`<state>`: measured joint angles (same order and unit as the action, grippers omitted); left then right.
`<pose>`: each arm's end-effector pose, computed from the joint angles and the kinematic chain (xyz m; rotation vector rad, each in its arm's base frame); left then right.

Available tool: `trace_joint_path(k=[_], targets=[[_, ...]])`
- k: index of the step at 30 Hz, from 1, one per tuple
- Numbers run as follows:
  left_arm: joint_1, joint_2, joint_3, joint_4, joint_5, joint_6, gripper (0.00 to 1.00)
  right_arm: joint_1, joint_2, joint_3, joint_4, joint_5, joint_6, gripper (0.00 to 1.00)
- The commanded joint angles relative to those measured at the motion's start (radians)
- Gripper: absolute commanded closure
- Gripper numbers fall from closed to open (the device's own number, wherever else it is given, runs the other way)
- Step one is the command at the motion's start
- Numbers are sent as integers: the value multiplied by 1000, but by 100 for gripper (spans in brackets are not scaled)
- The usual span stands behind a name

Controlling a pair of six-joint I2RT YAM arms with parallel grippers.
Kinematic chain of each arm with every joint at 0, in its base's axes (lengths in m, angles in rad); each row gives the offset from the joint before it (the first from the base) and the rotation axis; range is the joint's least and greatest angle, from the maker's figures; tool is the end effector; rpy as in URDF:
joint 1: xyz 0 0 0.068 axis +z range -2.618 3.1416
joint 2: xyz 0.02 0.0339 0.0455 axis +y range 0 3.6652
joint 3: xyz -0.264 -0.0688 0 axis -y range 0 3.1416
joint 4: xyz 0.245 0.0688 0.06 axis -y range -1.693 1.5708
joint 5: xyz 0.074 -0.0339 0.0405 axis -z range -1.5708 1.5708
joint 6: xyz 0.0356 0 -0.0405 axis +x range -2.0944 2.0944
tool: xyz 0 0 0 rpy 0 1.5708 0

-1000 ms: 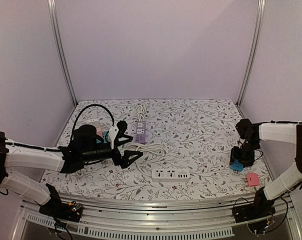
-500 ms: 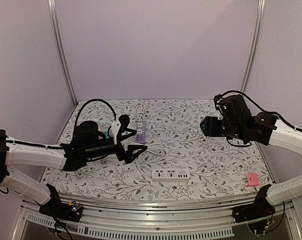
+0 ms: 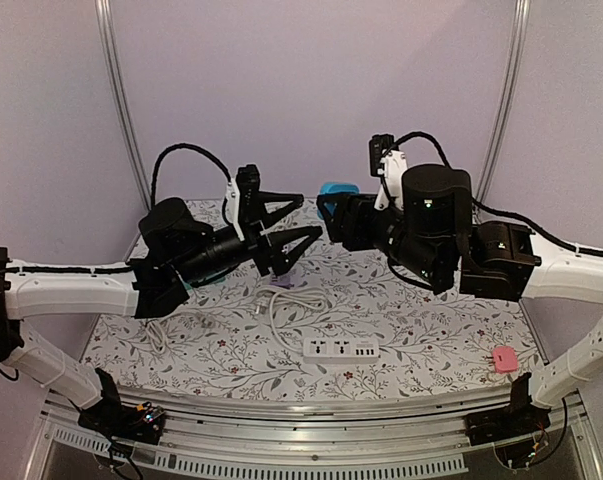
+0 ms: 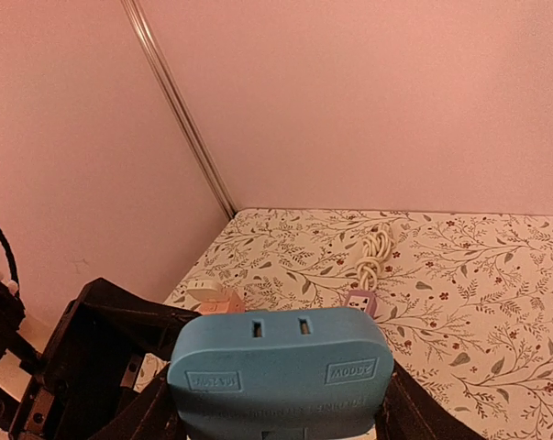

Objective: Insert the plug

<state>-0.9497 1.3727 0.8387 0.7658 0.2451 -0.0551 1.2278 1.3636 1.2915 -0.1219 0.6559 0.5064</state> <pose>0.1763 -0.2613 0.3242 0.8030 1.1695 -1.0042 0.1263 0.2890 0.3943 -0.1557 1.7686 0.6960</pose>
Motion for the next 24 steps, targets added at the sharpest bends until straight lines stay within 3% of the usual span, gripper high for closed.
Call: trace_joint_path(k=[1, 5, 9, 18, 24], targets=[[-41, -17, 26, -30, -17, 21, 27, 37, 10, 28, 88, 47, -48, 72], [-48, -11, 31, -89, -41, -15, 30, 67, 21, 46, 104, 62, -73, 72], [-50, 1, 58, -50, -53, 12, 38, 81, 32, 54, 103, 60, -94, 72], [-54, 0, 73, -1, -23, 71, 46, 84, 41, 54, 105, 57, -100, 73], [-61, 6, 63, 36, -31, 86, 75, 85, 56, 63, 104, 39, -118, 73]])
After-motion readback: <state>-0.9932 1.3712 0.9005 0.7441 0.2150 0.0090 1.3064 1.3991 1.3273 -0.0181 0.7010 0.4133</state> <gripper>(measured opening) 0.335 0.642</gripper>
